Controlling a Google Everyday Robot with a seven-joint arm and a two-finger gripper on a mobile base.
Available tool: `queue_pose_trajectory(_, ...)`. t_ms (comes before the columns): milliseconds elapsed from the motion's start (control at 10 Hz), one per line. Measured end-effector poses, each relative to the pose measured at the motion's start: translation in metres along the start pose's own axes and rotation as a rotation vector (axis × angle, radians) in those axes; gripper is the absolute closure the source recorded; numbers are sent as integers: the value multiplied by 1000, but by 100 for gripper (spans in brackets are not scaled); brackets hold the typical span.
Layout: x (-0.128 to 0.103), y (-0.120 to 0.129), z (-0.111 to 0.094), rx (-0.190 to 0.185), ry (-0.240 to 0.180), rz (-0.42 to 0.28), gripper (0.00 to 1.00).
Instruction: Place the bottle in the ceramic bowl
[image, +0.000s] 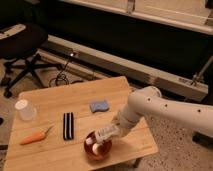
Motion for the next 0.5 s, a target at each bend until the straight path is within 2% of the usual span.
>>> queue_pose_trajectory(100, 3, 1, -9, 5, 29, -10, 100)
queue_pose_trajectory(300, -1, 8, -15, -8, 64, -58, 100)
queue_pose_trajectory(400, -7, 10, -15, -19, 74, -86, 97)
queue_pose_trajectory(500, -12, 13, -14, -35, 85, -110, 88)
